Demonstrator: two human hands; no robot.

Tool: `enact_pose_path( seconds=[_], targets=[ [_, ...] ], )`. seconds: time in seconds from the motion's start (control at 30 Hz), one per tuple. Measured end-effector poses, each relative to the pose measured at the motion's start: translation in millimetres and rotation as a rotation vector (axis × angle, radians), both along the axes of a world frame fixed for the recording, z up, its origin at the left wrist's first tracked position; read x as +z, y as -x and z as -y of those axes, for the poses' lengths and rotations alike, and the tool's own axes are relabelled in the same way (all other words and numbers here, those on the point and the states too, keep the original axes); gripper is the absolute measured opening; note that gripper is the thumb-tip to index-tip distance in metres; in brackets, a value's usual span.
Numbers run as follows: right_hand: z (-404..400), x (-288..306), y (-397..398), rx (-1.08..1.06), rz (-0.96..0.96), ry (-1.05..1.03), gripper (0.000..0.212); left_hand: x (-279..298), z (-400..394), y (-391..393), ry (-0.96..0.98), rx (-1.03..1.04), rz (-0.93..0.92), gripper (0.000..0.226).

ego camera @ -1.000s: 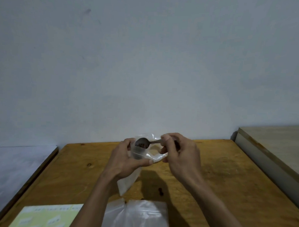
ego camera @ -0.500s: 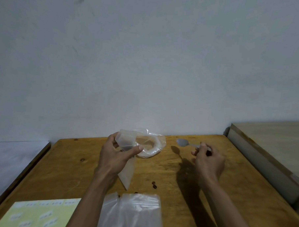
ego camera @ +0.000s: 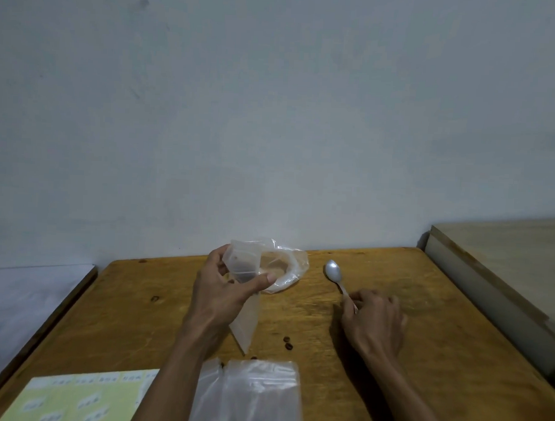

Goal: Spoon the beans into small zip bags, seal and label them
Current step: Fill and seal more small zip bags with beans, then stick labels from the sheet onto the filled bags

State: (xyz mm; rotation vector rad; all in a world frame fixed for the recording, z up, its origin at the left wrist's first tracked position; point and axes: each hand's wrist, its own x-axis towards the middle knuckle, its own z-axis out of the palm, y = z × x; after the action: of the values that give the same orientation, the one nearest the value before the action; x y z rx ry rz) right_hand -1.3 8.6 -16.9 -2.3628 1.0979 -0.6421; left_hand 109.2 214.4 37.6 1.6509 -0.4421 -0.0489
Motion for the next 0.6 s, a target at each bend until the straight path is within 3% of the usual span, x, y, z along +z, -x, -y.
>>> enact_pose_path(
  seconds=[0.07, 0.17, 0.3, 0.43, 0.5, 0.6],
  targets=[
    [-16.4, 22.4, 1.4, 0.141, 0.218, -0.110, 0.027, 0.5, 0.8, 1.4, -0.027, 0.007, 0.011, 0.093],
    [-53.2, 71.7, 1.1, 0.406, 0.441, -0.244, 0.011, 4.5, 0.6, 6.1, -0.073, 0.007, 0.060, 0.105],
    [-80.1, 108.0, -8.2, 0.565, 0.327, -0.146, 0.028, 12.7, -2.9, 14.6, -0.102, 0.011, 0.103, 0.101],
    [-86.0, 114.1, -13.1, 0.544, 0.347, -0.038, 0.020, 20.6, -19.9, 16.7, -0.132, 0.029, 0.109, 0.115],
    [-84.6, 118.1, -10.8, 0.499, 0.426, 0.030, 0.021, 26.8, -29.9, 18.3, -0.026, 0.040, 0.062, 0.088],
    [-81.8, 125.2, -6.2, 0.534, 0.425, 0.019, 0.023, 36.6, -42.8, 17.8, 0.167, 0.101, 0.040, 0.014]
  ],
)
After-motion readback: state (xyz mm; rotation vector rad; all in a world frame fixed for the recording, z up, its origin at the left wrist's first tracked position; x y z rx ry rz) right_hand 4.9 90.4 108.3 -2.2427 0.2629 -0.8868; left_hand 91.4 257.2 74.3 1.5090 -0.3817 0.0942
